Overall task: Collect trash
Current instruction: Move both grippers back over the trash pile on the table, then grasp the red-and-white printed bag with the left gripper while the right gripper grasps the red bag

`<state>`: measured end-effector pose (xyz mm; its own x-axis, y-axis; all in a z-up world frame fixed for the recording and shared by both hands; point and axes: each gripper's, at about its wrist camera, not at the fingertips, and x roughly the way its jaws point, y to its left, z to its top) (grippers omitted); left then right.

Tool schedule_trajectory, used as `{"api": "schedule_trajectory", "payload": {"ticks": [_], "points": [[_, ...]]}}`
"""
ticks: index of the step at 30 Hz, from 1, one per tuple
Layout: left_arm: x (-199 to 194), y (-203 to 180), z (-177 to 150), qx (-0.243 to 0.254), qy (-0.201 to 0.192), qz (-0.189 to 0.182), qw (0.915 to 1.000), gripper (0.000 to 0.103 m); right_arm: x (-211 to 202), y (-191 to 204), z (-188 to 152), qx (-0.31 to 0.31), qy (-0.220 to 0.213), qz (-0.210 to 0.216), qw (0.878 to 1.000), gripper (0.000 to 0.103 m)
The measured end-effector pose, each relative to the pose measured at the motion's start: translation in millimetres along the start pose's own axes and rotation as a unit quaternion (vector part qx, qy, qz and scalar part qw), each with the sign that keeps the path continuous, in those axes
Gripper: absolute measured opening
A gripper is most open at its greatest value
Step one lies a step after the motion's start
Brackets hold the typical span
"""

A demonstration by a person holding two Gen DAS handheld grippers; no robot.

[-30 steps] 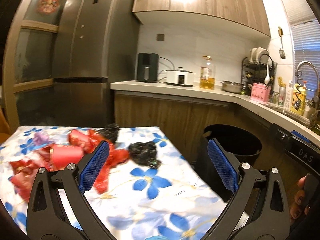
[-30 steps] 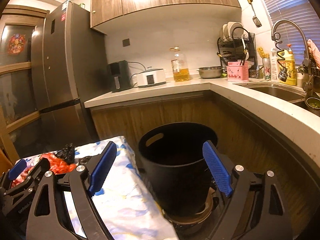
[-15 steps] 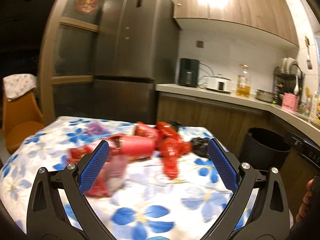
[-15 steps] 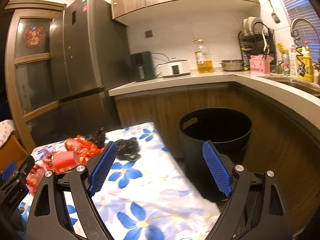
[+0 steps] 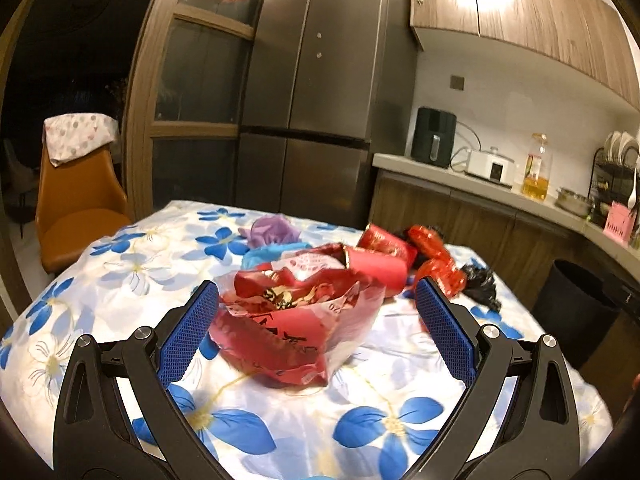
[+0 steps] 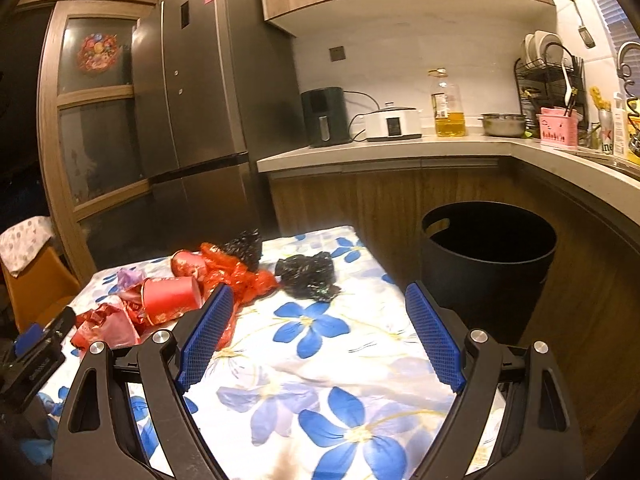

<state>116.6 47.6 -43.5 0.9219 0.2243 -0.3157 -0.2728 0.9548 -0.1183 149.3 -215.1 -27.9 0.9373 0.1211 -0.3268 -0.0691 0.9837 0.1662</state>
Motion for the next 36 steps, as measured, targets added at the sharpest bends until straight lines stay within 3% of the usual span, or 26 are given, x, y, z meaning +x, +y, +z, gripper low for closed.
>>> {"api": "schedule_trajectory", "payload": {"ticks": [7,9,11,15,17,19,24,30,36], "points": [[23.9,-2.5,-6.5,0.020,0.038,-0.003,0.9991,0.081,23.3,17.7,-7.8,-0.002,0.018,0.017,1.000,0.085],[29.1,-2.3,-7.9,0.023,0.050,-0.005,0.9985,0.071,30.9,25.7,-10.5,-0.007,0.024,0.023,0.999,0.085],[34.3,-2.3,-10.2,0.025,0.064,-0.009,0.9976,0.053,36.0,32.5,-12.8,-0.012,0.026,0.030,0.999,0.085],[39.2,1.3,-12.6,0.019,0.078,-0.025,0.9965,0.033,46.0,44.7,-16.3,-0.025,0.029,0.038,0.999,0.085],[42.0,2.2,-15.0,0.022,0.087,-0.031,0.9955,0.013,51.5,50.0,-17.8,-0.029,0.033,0.040,0.998,0.085],[42.8,3.5,-17.2,0.021,0.092,-0.038,0.9948,0.005,57.3,55.4,-19.2,-0.032,0.037,0.043,0.998,0.085],[33.0,6.0,-16.3,0.015,0.079,-0.054,0.9953,0.002,72.9,66.9,-22.9,-0.040,0.045,0.051,0.997,0.083],[4.3,4.9,0.9,0.003,0.027,-0.069,0.9972,0.002,101.3,80.0,-23.6,-0.042,0.061,0.056,0.996,0.075],[5.0,4.0,8.3,-0.002,0.024,-0.077,0.9967,0.002,137.2,94.2,-28.6,-0.045,0.088,0.065,0.993,0.066]]}}
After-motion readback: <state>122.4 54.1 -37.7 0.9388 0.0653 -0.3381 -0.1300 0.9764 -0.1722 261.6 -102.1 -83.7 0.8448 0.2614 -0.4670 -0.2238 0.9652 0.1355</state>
